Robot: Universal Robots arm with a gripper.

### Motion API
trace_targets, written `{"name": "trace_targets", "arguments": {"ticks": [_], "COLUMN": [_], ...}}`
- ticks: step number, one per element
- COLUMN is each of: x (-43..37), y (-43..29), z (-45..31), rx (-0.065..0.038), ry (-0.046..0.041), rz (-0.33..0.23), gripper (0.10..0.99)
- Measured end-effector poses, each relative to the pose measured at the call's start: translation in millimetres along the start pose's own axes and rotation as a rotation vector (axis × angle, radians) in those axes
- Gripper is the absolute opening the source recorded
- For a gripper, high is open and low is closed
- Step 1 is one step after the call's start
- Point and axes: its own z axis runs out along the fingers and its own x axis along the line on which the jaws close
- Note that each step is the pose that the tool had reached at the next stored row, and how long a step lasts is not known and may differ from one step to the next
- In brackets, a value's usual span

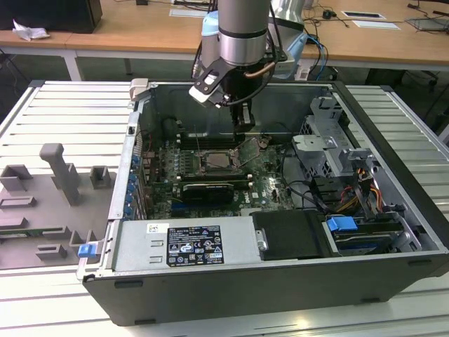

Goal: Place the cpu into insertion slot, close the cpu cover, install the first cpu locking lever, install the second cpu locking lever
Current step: 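Close the cpu cover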

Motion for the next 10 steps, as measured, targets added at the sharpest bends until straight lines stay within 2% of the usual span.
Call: {"name": "trace_targets", "arguments": {"ticks": [10], "x": [1.3], "y": [0.7], "z": [0.1], "rx": [0.000], "ry": [0.0008], "rz": [-0.001], "gripper": [0.106]}}
